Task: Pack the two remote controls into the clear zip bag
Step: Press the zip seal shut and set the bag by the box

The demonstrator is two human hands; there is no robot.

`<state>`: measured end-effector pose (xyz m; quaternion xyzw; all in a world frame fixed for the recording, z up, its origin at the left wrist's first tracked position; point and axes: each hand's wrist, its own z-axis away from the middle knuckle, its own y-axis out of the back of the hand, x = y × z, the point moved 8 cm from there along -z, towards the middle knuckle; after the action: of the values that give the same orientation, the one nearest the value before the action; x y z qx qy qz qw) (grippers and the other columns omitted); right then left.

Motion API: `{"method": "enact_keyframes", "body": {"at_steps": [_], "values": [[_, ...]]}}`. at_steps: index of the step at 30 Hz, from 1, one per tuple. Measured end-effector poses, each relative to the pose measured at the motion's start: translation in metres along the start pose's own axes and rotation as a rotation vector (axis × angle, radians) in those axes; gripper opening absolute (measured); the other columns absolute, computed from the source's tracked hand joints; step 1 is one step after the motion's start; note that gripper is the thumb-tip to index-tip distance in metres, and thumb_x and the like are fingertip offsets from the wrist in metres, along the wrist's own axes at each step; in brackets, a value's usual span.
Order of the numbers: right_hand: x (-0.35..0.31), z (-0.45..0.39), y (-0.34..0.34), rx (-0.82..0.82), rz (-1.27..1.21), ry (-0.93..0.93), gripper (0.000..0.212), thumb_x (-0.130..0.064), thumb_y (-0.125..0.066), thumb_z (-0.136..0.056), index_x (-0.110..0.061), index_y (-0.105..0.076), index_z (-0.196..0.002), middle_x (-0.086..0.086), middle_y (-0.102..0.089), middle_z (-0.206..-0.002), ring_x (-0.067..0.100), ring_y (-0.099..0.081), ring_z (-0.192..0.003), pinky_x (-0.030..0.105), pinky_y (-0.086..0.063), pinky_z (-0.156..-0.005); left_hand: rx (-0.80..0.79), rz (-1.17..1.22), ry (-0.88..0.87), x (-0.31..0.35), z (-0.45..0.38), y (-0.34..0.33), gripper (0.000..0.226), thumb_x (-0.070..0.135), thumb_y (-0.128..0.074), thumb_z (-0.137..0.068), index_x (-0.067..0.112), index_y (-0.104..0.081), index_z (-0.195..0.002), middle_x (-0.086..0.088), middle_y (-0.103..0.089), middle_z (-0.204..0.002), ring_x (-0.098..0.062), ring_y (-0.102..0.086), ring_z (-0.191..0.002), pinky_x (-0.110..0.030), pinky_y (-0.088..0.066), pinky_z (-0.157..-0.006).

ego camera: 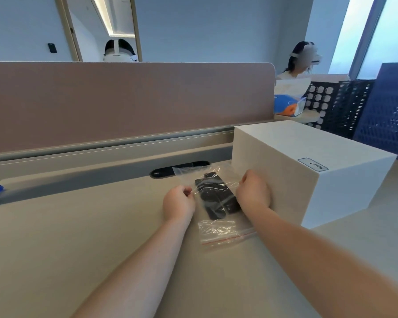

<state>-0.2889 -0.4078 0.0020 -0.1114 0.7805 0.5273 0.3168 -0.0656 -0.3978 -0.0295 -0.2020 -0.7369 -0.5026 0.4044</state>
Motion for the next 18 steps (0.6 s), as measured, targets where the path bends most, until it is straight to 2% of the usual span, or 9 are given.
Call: {"method": "enact_keyframes", "body": {"at_steps": [4, 8, 13, 16, 18], "values": [[-0.007, -0.002, 0.001, 0.058, 0.11, 0.074, 0.019, -0.002, -0.044, -0.09, -0.009, -0.054, -0.105, 0.016, -0.064, -0.105, 0.037, -0.061, -0.097, 0.039, -0.051, -0.074, -0.013, -0.028, -0.022, 0.001, -0.002, -0.003, 0.022, 0.022, -0.059, -0.086, 0.015, -0.068, -0.105, -0.004, -0.071, -0.11, -0.024, -0.062, -0.104, -0.029, -0.047, -0.086], [-0.012, -0.001, -0.002, 0.029, 0.211, 0.17, 0.014, -0.01, -0.049, -0.093, -0.011, -0.048, -0.107, 0.014, -0.061, -0.108, 0.035, -0.057, -0.099, 0.036, -0.043, -0.067, -0.043, -0.04, -0.036, 0.001, -0.002, -0.004, 0.028, 0.024, -0.059, -0.086, 0.015, -0.065, -0.112, -0.004, -0.068, -0.115, -0.023, -0.061, -0.107, -0.029, -0.046, -0.09], [-0.014, 0.015, 0.005, 0.011, 0.273, 0.339, 0.026, -0.027, -0.048, -0.095, -0.013, -0.048, -0.117, 0.011, -0.054, -0.117, 0.03, -0.047, -0.111, 0.039, -0.047, -0.082, -0.066, -0.081, -0.087, 0.004, 0.01, 0.0, 0.042, 0.037, -0.059, -0.085, 0.017, -0.058, -0.122, -0.006, -0.056, -0.129, -0.023, -0.055, -0.116, -0.033, -0.043, -0.097], [-0.007, 0.025, 0.009, -0.015, 0.331, 0.401, 0.023, -0.019, -0.042, -0.097, -0.012, -0.052, -0.116, 0.009, -0.055, -0.121, 0.029, -0.046, -0.113, 0.038, -0.043, -0.091, -0.086, -0.134, -0.136, 0.007, 0.026, 0.001, 0.049, 0.042, -0.056, -0.086, 0.018, -0.053, -0.128, -0.004, -0.041, -0.143, -0.023, -0.044, -0.129, -0.034, -0.038, -0.104], [0.001, 0.031, 0.008, -0.078, 0.419, 0.423, 0.024, -0.01, -0.04, -0.094, -0.009, -0.056, -0.112, 0.01, -0.055, -0.121, 0.029, -0.045, -0.114, 0.037, -0.042, -0.093, -0.083, -0.19, -0.161, 0.007, 0.038, 0.003, 0.05, 0.041, -0.058, -0.085, 0.018, -0.052, -0.129, -0.004, -0.041, -0.142, -0.023, -0.043, -0.129, -0.036, -0.04, -0.104]]}}
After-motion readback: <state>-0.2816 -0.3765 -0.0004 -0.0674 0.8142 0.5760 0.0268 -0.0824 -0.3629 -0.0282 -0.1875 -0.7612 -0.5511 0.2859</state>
